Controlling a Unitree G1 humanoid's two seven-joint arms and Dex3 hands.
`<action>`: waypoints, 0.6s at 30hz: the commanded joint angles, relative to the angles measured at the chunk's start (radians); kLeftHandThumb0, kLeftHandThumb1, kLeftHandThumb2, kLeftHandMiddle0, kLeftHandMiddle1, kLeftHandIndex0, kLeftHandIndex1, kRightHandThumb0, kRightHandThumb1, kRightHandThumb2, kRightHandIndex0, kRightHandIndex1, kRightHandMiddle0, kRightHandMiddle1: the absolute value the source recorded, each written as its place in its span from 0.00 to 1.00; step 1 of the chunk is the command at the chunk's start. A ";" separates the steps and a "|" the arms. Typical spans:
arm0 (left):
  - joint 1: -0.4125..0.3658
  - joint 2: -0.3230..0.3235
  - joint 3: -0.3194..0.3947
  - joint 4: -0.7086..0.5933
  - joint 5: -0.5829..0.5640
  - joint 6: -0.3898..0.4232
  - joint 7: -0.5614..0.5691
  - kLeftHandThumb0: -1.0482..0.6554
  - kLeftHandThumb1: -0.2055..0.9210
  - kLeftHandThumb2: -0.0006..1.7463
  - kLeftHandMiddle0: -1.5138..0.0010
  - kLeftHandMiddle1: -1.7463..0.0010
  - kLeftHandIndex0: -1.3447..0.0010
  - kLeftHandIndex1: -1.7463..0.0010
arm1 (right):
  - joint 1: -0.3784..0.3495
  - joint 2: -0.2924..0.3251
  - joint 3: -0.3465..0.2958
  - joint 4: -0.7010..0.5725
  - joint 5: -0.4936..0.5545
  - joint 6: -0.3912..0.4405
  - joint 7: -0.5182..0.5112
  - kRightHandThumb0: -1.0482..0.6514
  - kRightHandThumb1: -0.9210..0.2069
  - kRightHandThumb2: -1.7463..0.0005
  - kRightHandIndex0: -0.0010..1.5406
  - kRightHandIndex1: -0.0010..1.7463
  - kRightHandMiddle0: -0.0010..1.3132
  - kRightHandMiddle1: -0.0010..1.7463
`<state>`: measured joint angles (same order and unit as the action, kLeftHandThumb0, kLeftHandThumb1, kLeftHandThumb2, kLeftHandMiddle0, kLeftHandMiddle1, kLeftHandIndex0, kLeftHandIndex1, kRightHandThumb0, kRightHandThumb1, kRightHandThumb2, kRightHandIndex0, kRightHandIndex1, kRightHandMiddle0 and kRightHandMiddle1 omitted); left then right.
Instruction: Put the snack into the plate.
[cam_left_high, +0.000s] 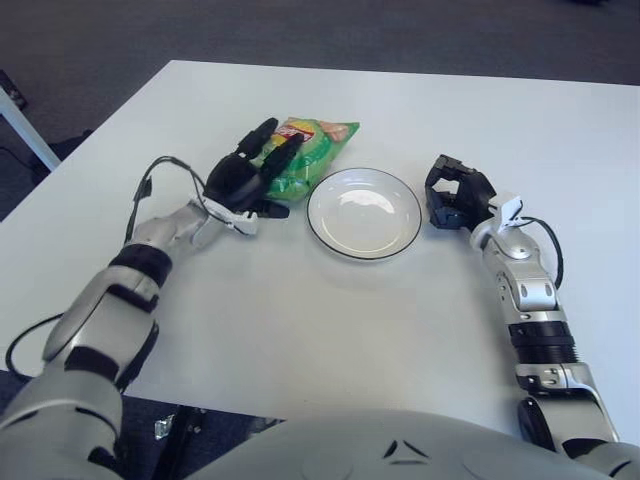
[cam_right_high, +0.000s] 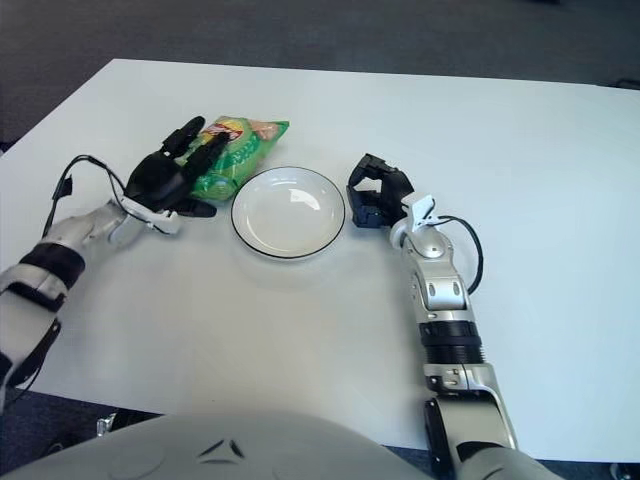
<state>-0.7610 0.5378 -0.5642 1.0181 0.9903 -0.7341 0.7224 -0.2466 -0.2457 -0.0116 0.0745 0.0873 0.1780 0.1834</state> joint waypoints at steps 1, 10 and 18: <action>-0.043 -0.034 -0.043 0.085 0.021 -0.022 0.026 0.19 0.95 0.26 0.89 0.96 1.00 0.80 | 0.051 -0.006 0.013 0.038 -0.029 0.048 0.003 0.34 0.48 0.29 0.83 1.00 0.43 1.00; -0.073 -0.060 -0.093 0.163 0.020 0.005 0.058 0.35 0.67 0.50 0.83 0.51 1.00 0.45 | 0.059 -0.003 0.012 0.020 -0.023 0.058 0.001 0.34 0.48 0.29 0.83 1.00 0.43 1.00; -0.081 -0.080 -0.108 0.210 0.004 0.045 0.079 0.66 0.67 0.59 0.76 0.04 0.83 0.06 | 0.066 -0.002 0.013 0.005 -0.021 0.067 0.001 0.34 0.48 0.29 0.82 1.00 0.43 1.00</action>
<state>-0.8621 0.4643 -0.6466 1.1896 0.9831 -0.7066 0.8196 -0.2354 -0.2454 -0.0078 0.0486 0.0875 0.1802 0.1819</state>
